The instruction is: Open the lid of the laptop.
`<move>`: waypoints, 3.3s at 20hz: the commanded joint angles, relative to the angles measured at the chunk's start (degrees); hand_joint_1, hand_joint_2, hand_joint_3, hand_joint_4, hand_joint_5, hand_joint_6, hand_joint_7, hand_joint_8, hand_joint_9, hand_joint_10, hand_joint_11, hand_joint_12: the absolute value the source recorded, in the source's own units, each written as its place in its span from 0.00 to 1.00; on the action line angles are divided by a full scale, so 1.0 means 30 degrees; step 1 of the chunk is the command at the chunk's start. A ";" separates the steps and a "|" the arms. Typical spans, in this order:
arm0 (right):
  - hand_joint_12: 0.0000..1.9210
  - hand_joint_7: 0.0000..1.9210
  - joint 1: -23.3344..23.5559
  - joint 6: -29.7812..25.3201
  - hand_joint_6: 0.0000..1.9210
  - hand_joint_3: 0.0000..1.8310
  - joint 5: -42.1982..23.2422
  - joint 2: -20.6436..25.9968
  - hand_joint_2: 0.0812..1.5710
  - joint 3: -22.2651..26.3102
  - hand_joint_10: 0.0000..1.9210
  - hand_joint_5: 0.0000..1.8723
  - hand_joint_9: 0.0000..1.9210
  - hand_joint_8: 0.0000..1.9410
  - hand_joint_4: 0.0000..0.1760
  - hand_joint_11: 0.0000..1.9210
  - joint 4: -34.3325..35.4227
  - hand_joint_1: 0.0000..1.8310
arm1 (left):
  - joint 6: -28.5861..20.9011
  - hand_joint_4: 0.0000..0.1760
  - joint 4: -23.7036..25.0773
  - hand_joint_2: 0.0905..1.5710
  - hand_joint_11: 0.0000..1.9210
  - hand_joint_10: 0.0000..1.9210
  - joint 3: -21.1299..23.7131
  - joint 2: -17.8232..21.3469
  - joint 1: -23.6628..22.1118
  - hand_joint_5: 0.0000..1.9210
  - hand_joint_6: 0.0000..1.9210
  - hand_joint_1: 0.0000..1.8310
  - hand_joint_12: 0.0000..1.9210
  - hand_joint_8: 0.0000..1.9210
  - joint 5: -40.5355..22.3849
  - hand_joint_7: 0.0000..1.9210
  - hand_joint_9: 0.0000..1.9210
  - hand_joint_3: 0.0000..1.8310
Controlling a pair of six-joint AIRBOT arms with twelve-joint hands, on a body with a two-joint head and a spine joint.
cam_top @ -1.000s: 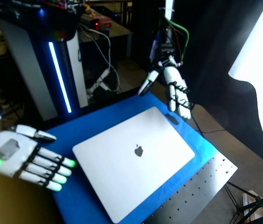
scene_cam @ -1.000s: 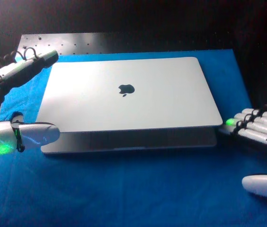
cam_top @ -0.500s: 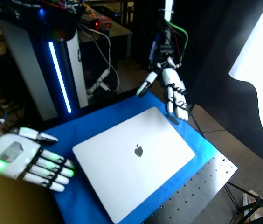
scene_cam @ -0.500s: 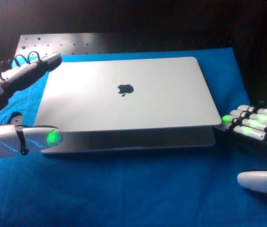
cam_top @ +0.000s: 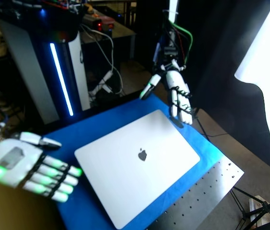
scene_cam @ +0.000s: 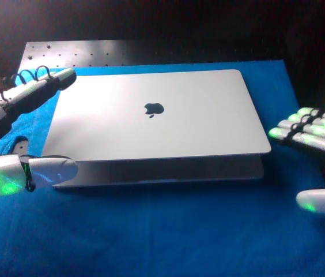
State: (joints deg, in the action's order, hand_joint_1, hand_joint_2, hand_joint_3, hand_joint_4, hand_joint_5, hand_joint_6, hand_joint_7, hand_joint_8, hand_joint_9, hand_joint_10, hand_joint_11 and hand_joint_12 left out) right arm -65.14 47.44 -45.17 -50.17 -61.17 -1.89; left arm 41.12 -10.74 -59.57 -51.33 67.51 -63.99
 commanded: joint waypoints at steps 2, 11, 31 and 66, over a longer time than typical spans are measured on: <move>0.00 0.00 0.0223 -0.0061 0.00 0.00 -0.2773 0.0536 0.77 0.0135 0.00 0.00 0.00 0.00 0.11 0.00 0.0298 0.00 | -0.0129 1.00 -0.0138 0.59 0.00 0.00 -0.0090 -0.0128 -0.0088 0.00 0.00 0.27 0.00 0.00 -0.2296 0.00 0.00 0.00; 0.00 0.00 0.0294 0.0119 0.00 0.00 -0.3600 0.0691 0.78 0.0383 0.00 0.00 0.00 0.00 0.00 0.00 0.0502 0.00 | -0.0179 1.00 -0.0220 0.58 0.00 0.00 -0.0143 -0.0206 0.0029 0.00 0.00 0.27 0.00 0.00 -0.2325 0.00 0.00 0.00; 0.00 0.00 0.0263 0.0577 0.00 0.00 -0.1860 -0.0812 0.80 0.0142 0.00 0.00 0.00 0.00 0.00 0.00 0.0237 0.00 | -0.0327 1.00 -0.0216 0.59 0.00 0.00 -0.0112 -0.0327 0.0023 0.00 0.00 0.26 0.00 0.00 -0.2474 0.00 0.00 0.00; 0.00 0.00 0.1388 0.0567 0.00 0.00 -0.1613 -0.3007 0.81 0.0001 0.00 0.00 0.00 0.00 0.00 0.00 -0.0571 0.00 | -0.0427 1.00 -0.0422 0.59 0.00 0.00 -0.0460 -0.1001 0.0027 0.00 0.00 0.32 0.00 0.00 -0.2405 0.00 0.00 0.00</move>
State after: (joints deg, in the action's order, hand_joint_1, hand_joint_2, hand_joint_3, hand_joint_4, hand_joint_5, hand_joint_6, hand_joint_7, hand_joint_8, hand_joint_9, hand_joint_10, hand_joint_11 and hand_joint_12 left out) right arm -61.65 49.21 -43.79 -58.89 -61.19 -3.49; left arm 40.27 -11.64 -60.69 -54.13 67.79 -64.34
